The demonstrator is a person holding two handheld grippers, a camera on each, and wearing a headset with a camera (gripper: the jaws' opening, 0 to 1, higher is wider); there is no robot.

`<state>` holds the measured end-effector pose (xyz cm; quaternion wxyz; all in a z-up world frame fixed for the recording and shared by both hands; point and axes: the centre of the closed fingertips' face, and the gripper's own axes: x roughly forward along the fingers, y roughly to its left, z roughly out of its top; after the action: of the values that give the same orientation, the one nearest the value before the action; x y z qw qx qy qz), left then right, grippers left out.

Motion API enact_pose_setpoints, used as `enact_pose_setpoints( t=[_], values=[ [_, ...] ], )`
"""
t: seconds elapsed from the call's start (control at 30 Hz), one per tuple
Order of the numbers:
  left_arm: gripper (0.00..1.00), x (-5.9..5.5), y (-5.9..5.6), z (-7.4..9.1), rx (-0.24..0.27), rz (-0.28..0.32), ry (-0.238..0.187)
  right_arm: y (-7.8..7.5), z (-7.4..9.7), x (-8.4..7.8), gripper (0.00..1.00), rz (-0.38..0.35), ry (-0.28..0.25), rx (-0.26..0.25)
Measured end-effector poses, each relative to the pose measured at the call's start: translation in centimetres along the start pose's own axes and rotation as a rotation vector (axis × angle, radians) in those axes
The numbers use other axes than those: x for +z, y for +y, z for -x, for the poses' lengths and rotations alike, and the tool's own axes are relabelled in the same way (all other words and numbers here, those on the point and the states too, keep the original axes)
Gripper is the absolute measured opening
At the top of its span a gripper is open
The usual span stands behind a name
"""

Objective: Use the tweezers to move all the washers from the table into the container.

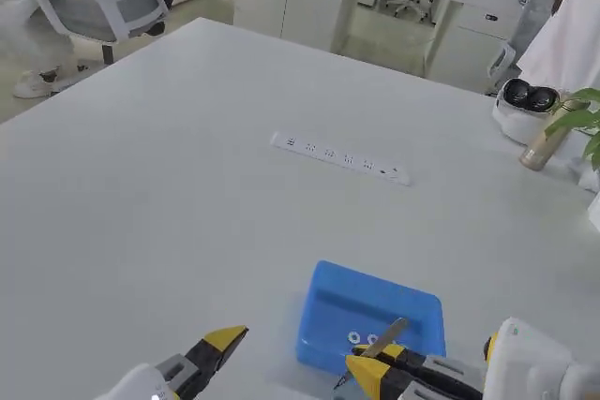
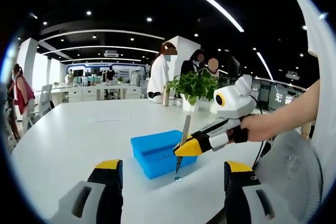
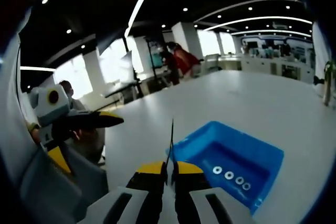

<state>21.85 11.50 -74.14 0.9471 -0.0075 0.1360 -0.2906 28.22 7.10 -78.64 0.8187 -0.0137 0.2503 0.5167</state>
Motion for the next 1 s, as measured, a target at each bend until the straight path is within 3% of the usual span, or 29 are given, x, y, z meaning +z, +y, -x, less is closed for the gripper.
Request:
enact_pose_setpoints(
  t=[0.3,0.6,1.0],
  values=[
    [0.79,-0.2,0.1,0.0,0.006,-0.01,0.011,-1.0,-0.6,-2.7,0.04,0.025,0.073,-0.015],
    [0.78,-0.3,0.1,-0.1,0.006,-0.015,0.019,-1.5,-0.8,-3.0,0.04,0.028,0.072,-0.017],
    [0.78,-0.3,0.1,0.0,0.007,-0.018,0.02,-1.0,-0.9,-3.3,0.04,0.035,0.069,0.004]
  ],
)
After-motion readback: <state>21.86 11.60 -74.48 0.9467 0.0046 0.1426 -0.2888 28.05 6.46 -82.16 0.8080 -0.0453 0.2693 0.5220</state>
